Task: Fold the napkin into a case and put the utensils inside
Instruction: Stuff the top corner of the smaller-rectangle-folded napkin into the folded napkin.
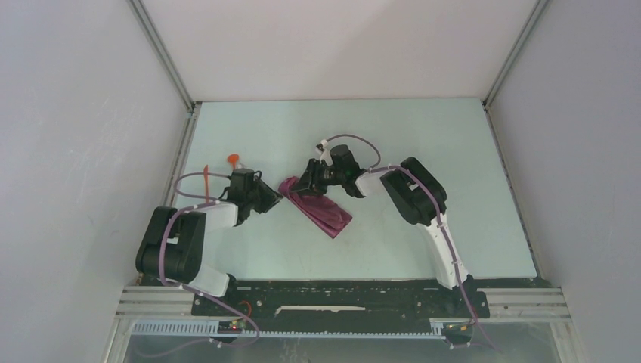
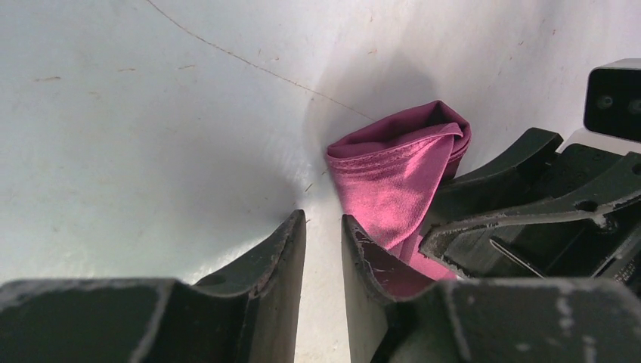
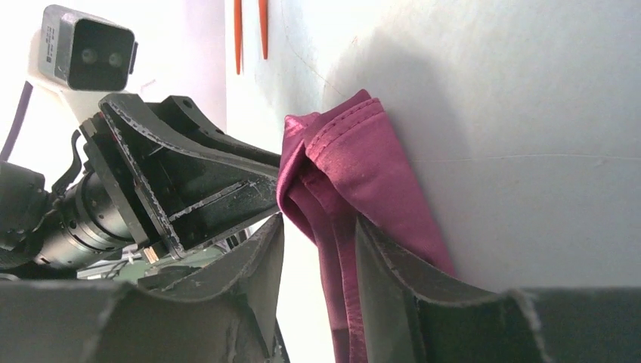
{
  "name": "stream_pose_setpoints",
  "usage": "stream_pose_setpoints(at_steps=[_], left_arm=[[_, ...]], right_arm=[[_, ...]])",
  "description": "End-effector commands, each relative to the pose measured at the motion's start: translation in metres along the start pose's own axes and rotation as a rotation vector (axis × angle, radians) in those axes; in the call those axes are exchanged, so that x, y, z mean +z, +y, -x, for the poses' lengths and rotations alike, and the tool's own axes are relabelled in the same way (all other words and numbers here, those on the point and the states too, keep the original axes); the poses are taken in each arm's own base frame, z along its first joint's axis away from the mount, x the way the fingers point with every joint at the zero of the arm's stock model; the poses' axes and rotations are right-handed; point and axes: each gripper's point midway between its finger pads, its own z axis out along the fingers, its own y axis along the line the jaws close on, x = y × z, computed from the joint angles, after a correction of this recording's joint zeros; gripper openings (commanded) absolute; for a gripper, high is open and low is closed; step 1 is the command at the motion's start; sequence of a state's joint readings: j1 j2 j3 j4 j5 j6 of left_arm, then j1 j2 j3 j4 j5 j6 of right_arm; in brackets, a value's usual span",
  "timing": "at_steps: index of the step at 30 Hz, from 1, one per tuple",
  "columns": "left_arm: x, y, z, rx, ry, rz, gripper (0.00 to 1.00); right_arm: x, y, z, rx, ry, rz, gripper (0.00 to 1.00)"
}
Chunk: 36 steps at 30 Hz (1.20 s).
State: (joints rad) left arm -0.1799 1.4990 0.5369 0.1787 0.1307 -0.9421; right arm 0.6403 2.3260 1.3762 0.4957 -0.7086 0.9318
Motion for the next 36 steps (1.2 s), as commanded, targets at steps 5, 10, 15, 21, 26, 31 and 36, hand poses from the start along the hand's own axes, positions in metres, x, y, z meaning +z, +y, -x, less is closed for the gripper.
stream_pose_setpoints(at_steps=[5, 10, 15, 21, 26, 31, 36], left_arm=[[-0.003, 0.019, 0.0, -0.005, -0.023, 0.043, 0.33], [-0.005, 0.017, 0.001, -0.005, -0.028, 0.033, 0.34], [-0.006, 0.017, 0.003, -0.003, -0.037, 0.034, 0.36], [-0.003, 0.019, 0.001, -0.003, -0.026, 0.04, 0.36], [0.003, 0.015, 0.001, 0.0, -0.008, 0.034, 0.35], [0.004, 0.017, -0.001, 0.0, -0.003, 0.037, 0.34], [0.003, 0.017, -0.001, -0.004, -0.007, 0.031, 0.34]], right_arm=[[-0.006, 0.004, 0.006, 0.147, -0.025, 0.081, 0.55], [-0.007, -0.012, 0.009, 0.275, -0.038, 0.038, 0.55], [-0.003, -0.024, 0.008, 0.368, -0.045, 0.013, 0.47], [-0.004, -0.031, 0.009, 0.401, -0.052, -0.007, 0.35], [-0.004, -0.033, 0.008, 0.387, -0.053, -0.013, 0.28], [-0.005, -0.021, 0.008, 0.335, -0.037, 0.032, 0.5], [-0.005, -0.023, 0.009, 0.42, -0.063, 0.037, 0.48]])
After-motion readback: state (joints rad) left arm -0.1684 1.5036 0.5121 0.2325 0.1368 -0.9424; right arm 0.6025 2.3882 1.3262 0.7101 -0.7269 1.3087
